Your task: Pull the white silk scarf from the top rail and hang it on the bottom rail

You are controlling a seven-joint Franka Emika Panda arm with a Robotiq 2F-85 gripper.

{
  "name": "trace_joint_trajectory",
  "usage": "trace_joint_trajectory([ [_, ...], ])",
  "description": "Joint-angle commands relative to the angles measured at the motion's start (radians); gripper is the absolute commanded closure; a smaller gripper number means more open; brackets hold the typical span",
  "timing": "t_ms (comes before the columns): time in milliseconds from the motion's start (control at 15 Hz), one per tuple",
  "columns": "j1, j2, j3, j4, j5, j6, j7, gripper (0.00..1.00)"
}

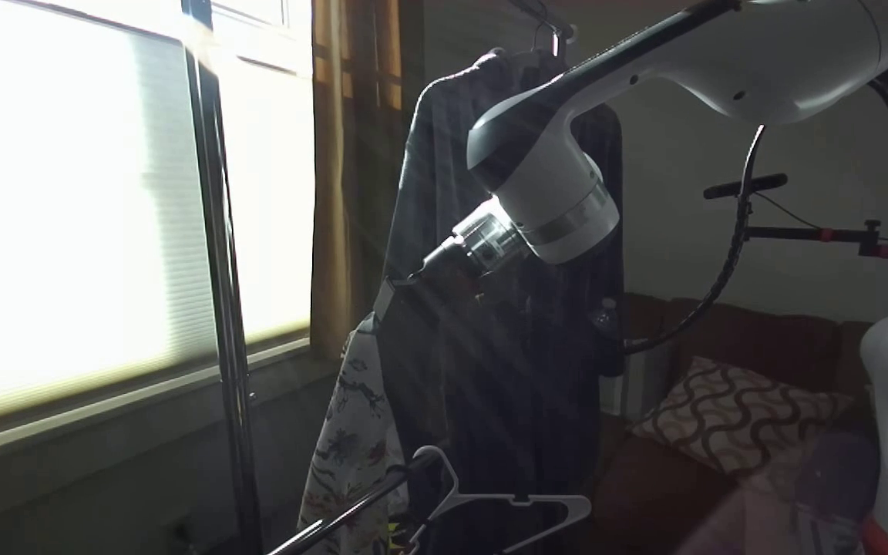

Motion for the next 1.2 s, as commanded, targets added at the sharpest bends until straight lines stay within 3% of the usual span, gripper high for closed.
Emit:
trace_joint_trajectory([
  [0, 0.029, -0.066, 0.03, -0.106, -0.064, -0.146, 0.052, 0.99],
  [133, 0.023, -0.068, 0.035, -0.153, -0.147, -0.23, 0.113, 0.99],
  [400, -0.032, -0.034, 0.034, -0.264, -0.368, -0.265, 0.246, 0.99],
  [733, -0.054, 0.027, 0.015, -0.346, -0.512, -0.405, 0.348, 0.99],
  [800, -0.058, 0.049, 0.016, -0.347, -0.536, -0.402, 0.374, 0.99],
  [867, -0.046, 0.026, 0.012, -0.33, -0.479, -0.38, 0.314, 0.96],
  [1133, -0.052, 0.058, 0.014, -0.34, -0.509, -0.382, 0.342, 0.99],
])
